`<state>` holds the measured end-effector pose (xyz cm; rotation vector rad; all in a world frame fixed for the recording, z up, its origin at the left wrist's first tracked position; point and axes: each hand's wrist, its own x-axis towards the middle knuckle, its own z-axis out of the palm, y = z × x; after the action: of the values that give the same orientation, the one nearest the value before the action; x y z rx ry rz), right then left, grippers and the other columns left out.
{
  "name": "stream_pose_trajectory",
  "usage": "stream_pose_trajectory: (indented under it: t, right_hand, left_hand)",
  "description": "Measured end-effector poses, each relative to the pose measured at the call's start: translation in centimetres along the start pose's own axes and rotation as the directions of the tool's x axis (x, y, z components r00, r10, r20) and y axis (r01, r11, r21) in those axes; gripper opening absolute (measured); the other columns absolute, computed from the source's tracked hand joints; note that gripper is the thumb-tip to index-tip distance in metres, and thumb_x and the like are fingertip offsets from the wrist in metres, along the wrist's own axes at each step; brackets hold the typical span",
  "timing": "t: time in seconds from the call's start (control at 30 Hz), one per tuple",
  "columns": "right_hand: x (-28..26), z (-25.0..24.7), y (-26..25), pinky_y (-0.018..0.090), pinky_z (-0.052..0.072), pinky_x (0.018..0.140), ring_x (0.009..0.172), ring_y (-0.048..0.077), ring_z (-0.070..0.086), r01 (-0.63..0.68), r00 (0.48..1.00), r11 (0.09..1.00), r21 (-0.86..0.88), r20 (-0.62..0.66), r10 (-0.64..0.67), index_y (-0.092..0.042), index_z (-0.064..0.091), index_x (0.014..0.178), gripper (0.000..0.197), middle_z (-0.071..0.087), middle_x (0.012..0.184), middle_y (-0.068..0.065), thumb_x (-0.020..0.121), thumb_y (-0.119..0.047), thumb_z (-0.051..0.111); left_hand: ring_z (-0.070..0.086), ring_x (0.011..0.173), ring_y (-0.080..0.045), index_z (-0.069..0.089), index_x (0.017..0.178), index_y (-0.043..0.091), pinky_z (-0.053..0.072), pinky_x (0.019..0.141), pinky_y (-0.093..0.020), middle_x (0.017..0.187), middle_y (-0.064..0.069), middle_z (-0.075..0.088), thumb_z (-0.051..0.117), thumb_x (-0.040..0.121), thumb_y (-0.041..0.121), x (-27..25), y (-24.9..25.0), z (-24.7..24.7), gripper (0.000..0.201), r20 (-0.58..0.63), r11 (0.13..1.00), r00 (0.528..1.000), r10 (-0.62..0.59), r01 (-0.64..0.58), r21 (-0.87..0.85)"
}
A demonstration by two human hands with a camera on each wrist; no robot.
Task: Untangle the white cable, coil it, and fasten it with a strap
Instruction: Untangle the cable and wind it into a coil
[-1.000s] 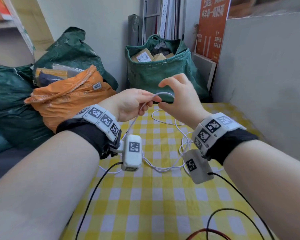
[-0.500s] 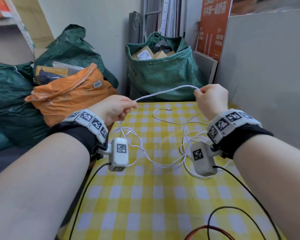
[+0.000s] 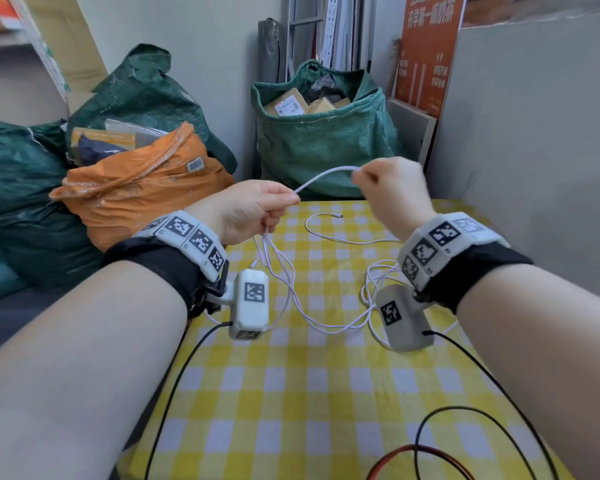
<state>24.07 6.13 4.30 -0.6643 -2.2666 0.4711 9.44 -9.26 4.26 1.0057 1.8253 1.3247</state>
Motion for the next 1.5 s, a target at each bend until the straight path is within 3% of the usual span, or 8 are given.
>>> stream_pose_trajectory:
  t: [0.23,0.33,0.47,0.63,0.87,1.07,1.23,1.5]
  right_hand:
    - [0.4,-1.6,1.6,0.028,0.034,0.069,0.084,0.032,0.05,-0.331,0.941,0.942,-0.048,-0.099,0.325,-0.01,0.065,0.097,0.02,0.06,0.095,0.016,0.092,-0.017,0.046]
    - [-0.3,-1.0,-0.5,0.034,0.042,0.088,0.119,0.029,0.05,-0.072,0.997,0.988,-0.135,0.01,0.074,-0.016,0.034,0.144,0.06,0.042,0.143,0.008,0.088,-0.015,0.056]
    - [-1.5,0.0,-3.2,0.035,0.047,0.072,0.101,0.03,0.06,0.247,0.965,0.952,-0.179,0.136,-0.225,-0.024,0.005,0.153,0.095,0.004,0.16,0.0,0.081,-0.012,0.066]
    - [-1.4,0.6,-4.0,0.034,0.052,0.083,0.077,0.013,0.062,0.063,0.941,0.997,0.041,0.331,-0.073,-0.006,0.058,0.125,0.051,0.064,0.117,0.005,0.086,-0.038,0.064]
    - [-1.9,1.5,-3.3,0.017,0.047,0.049,0.052,0.006,0.057,-0.137,0.743,0.974,0.182,0.669,-0.02,-0.009,0.071,0.084,0.024,0.07,0.072,-0.002,0.089,-0.031,0.063]
    - [-1.4,1.0,-3.3,0.016,0.047,0.042,0.038,0.005,0.054,-0.355,0.874,0.792,0.497,0.478,0.092,0.0,0.066,0.083,0.021,0.061,0.064,0.008,0.095,-0.011,0.052]
    - [0.0,0.0,-2.1,0.024,0.055,0.048,0.042,0.014,0.06,-0.376,0.922,0.565,0.735,0.236,0.307,-0.006,0.06,0.07,0.024,0.057,0.061,0.008,0.093,-0.007,0.052]
    - [0.5,-1.0,2.5,0.043,0.06,0.069,0.055,0.028,0.067,-0.463,0.802,0.654,0.598,-0.032,0.596,-0.014,0.057,0.065,0.028,0.057,0.055,0.004,0.091,-0.013,0.048]
  left_hand:
    - [0.055,0.057,-0.013,0.058,0.086,0.011,0.046,0.065,-0.025,0.064,-0.003,0.05,0.046,0.098,0.008,-0.1,-2.1,-0.9,0.017,-0.123,0.995,0.99,-0.076,0.084,0.058]
    - [0.061,0.068,-0.02,0.057,0.09,0.01,0.049,0.076,-0.032,0.069,-0.005,0.057,0.044,0.098,0.007,0.2,-1.3,0.4,0.015,-0.067,0.999,0.997,-0.043,0.045,0.018]
    - [0.065,0.07,-0.021,0.056,0.091,0.012,0.055,0.07,-0.03,0.071,-0.006,0.06,0.043,0.1,0.01,0.1,-0.3,1.7,0.016,-0.005,1.0,1.0,-0.017,0.017,-0.015]
    - [0.068,0.066,-0.021,0.052,0.092,0.012,0.059,0.062,-0.033,0.077,-0.009,0.06,0.041,0.101,0.013,-0.4,0.8,2.2,0.015,-0.041,0.994,0.999,-0.001,-0.003,-0.11]
    - [0.07,0.065,-0.023,0.046,0.09,0.007,0.059,0.061,-0.033,0.066,-0.01,0.063,0.038,0.101,0.009,-0.4,2.2,2.5,0.014,-0.148,0.912,0.988,0.05,-0.106,-0.396]
    - [0.039,0.132,-0.03,0.053,0.116,0.018,0.043,0.093,-0.044,0.139,-0.011,0.045,0.051,0.096,0.029,-0.4,0.7,1.5,0.022,-0.069,0.967,0.994,-0.081,0.062,-0.248]
    - [0.065,0.078,-0.019,0.057,0.114,0.012,0.046,0.085,-0.036,0.079,-0.003,0.068,0.044,0.097,0.035,-1.8,-0.2,2.3,0.032,0.311,0.982,0.933,-0.18,0.187,0.008]
    - [0.041,0.058,-0.013,0.054,0.078,0.016,0.043,0.071,-0.033,0.054,0.007,0.043,0.049,0.097,0.021,-2.1,-2.8,-1.6,0.02,-0.031,0.977,0.986,-0.165,0.158,-0.145]
